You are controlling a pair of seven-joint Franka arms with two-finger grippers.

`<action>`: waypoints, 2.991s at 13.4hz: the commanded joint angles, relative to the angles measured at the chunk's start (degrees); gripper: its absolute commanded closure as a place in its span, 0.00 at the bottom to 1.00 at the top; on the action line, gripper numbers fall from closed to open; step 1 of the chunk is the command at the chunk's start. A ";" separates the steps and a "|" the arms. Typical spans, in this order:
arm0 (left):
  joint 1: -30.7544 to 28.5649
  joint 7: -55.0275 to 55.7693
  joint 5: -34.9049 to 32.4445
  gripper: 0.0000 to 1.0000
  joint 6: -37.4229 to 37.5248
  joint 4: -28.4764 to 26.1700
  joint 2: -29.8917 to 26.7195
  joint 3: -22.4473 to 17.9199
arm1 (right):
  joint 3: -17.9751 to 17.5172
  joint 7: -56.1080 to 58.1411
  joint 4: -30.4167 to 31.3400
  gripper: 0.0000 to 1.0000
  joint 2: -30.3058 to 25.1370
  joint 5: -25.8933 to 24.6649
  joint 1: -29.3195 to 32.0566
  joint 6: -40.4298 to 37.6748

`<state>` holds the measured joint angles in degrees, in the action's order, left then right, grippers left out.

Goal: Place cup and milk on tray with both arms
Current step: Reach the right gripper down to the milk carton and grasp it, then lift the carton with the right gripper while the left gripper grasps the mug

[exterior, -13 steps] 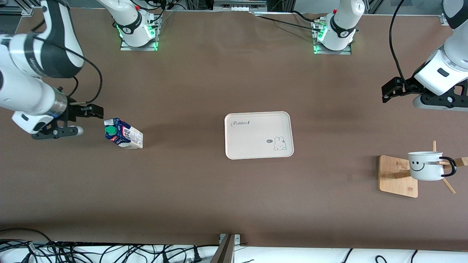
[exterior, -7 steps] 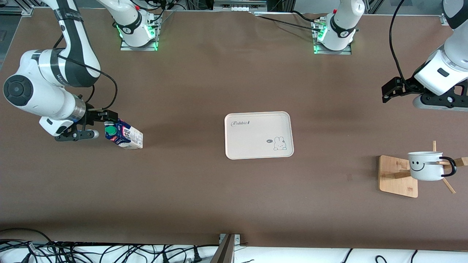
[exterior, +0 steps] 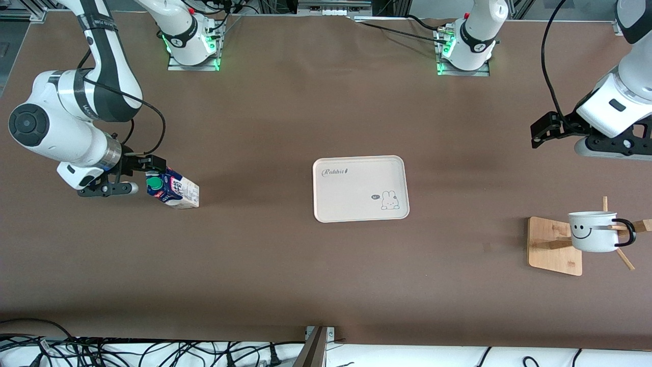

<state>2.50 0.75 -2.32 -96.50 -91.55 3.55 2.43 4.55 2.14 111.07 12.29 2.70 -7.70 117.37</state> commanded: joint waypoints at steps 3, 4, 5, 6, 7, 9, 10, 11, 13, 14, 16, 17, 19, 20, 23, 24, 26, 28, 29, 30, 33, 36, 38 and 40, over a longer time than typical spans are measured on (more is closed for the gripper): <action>0.49 -0.14 -0.67 0.00 1.32 9.45 8.83 -0.23 | 0.11 -4.15 -1.20 0.00 -1.39 1.34 -0.30 -4.32; 0.22 -0.23 -0.67 0.00 1.32 9.55 9.36 -0.23 | 0.11 -4.43 -1.90 0.00 -1.30 1.34 -0.30 -5.30; -0.39 0.47 -0.32 0.00 0.71 8.68 9.46 -0.23 | 0.03 -4.52 -2.00 0.00 -0.95 1.34 -0.30 -4.79; -0.57 2.91 -0.32 0.00 0.44 8.06 9.37 -0.23 | 0.02 -4.52 -2.00 0.00 -0.69 1.34 -0.30 -4.18; -0.66 6.68 -0.32 0.00 -0.87 6.92 9.02 -0.23 | 0.02 -4.52 -2.00 0.00 0.10 1.34 -0.38 -3.30; -1.53 8.82 -0.32 0.00 -8.39 -0.95 4.56 -0.23 | 0.02 -4.52 -1.91 0.00 1.06 1.43 -0.38 -1.89; -2.15 9.43 -0.32 0.00 -13.92 -6.91 1.14 -0.23 | 0.02 -4.52 -1.82 0.00 1.59 1.43 -0.38 -1.19; -3.28 10.66 -0.32 0.00 -19.02 -12.02 -1.50 -0.23 | 0.02 -4.52 -1.82 0.02 1.69 1.43 -0.47 -1.01; -5.31 13.99 0.03 0.00 -28.78 -20.12 -5.12 -0.23 | 0.02 -4.78 -1.82 0.05 1.77 1.43 -0.47 -0.92; -6.01 15.66 0.03 0.00 -34.57 -24.07 -6.26 -0.23 | 0.02 -4.78 -1.74 0.08 2.12 1.43 -0.47 -0.48; -8.56 16.29 0.38 0.00 -43.90 -27.97 -6.19 -0.14 | 0.02 -4.78 -1.73 0.12 2.74 1.43 -0.47 0.31; -9.18 16.38 1.60 0.00 -48.65 -29.11 -5.49 -0.23 | 0.02 -4.78 -1.73 0.13 2.74 1.43 -0.47 0.40; -10.24 16.30 5.12 0.00 -55.43 -29.74 -2.69 -0.23 | 0.02 -4.78 -1.73 0.19 2.83 1.43 -0.47 0.40; -10.59 15.86 6.96 0.00 -58.25 -29.39 -1.11 -0.23 | 0.02 -4.78 -1.73 0.20 2.83 1.43 -0.47 0.40; -10.94 15.68 12.15 0.00 -62.22 -28.86 1.71 -0.23 | 0.02 -4.78 -1.73 0.24 3.27 2.04 -0.47 0.93; -11.12 15.68 12.68 0.00 -62.58 -28.08 2.77 -0.23 | 0.02 -4.78 -1.82 0.26 3.53 2.04 -0.56 0.93; -12.52 15.59 16.18 0.00 -62.58 -27.63 4.27 -0.14 | 0.02 -4.78 -1.91 0.43 3.53 2.04 -0.47 0.84; -12.35 15.51 20.06 0.03 -62.58 -25.44 6.37 -0.14 | 0.02 -4.61 -2.17 0.50 3.53 2.04 -0.56 0.75; -12.43 15.42 20.16 0.23 -62.58 -24.91 6.64 -0.14 | 0.02 -4.52 -2.87 0.51 3.53 2.13 -0.56 0.23; -12.44 15.50 20.25 0.45 -62.41 -24.82 6.64 -0.14 | -0.06 -4.26 -3.66 0.51 3.53 2.13 -0.91 0.05; -12.43 15.42 20.16 0.64 -62.49 -23.59 7.61 -0.14 | -0.06 -5.04 -8.65 0.51 3.62 2.13 -2.92 -5.63; -12.61 15.42 20.16 0.79 -62.41 -23.50 7.79 -0.14 | -0.15 -9.16 -17.00 0.51 6.33 6.85 -9.15 -12.16; -12.79 15.33 20.16 0.89 -62.41 -23.59 7.79 -0.23 | -0.15 -14.77 -22.36 0.51 9.49 8.20 -14.42 -14.18; -12.79 15.24 19.99 0.96 -62.32 -23.59 7.70 -0.14 | -0.15 -21.71 -27.64 0.51 13.27 8.20 -21.53 -14.28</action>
<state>-9.83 16.72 16.49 -158.91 -116.58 10.46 1.87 3.70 -14.28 90.50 20.26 10.16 -23.95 105.04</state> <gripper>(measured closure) 0.925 0.507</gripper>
